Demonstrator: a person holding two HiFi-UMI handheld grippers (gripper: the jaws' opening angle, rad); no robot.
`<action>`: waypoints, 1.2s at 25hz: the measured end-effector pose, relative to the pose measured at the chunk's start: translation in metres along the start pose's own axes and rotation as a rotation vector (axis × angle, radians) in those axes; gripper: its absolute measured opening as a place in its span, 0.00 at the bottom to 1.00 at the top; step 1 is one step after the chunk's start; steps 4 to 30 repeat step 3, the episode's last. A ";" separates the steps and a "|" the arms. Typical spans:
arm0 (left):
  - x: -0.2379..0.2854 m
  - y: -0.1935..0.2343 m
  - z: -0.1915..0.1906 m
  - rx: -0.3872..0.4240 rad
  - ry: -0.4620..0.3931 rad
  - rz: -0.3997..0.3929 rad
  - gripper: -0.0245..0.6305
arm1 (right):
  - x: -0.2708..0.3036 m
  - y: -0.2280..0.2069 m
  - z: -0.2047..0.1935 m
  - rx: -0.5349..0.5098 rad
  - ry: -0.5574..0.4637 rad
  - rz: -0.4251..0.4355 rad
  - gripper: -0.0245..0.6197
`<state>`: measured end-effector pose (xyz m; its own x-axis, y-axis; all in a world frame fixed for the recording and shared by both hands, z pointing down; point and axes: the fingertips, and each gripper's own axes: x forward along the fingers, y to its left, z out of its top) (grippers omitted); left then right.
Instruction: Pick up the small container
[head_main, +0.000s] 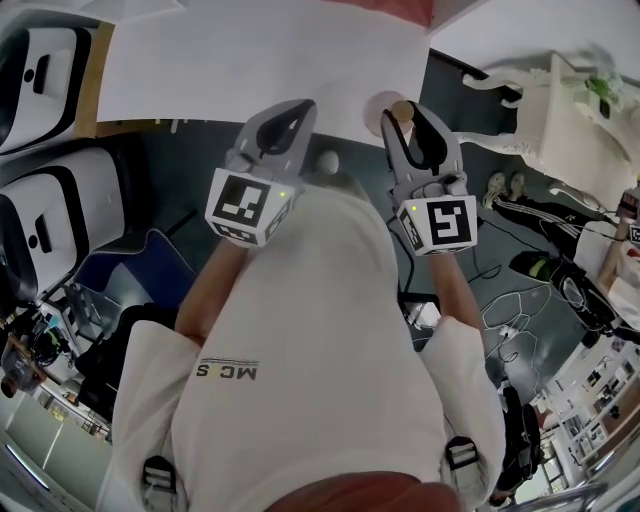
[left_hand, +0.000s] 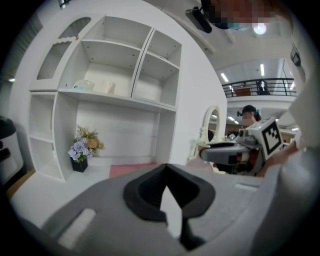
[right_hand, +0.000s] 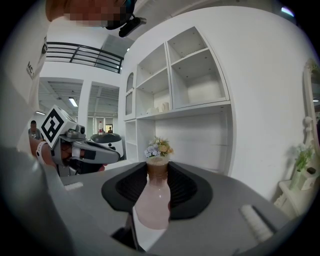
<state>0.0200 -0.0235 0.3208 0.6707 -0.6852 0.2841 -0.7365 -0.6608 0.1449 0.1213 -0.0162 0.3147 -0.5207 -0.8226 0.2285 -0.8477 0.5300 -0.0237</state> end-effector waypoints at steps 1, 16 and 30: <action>-0.003 0.001 0.001 0.000 -0.002 0.001 0.04 | -0.001 0.002 0.001 -0.001 0.000 -0.001 0.24; -0.011 0.001 0.004 0.001 -0.005 0.003 0.04 | -0.002 0.007 0.005 -0.003 -0.001 -0.003 0.24; -0.011 0.001 0.004 0.001 -0.005 0.003 0.04 | -0.002 0.007 0.005 -0.003 -0.001 -0.003 0.24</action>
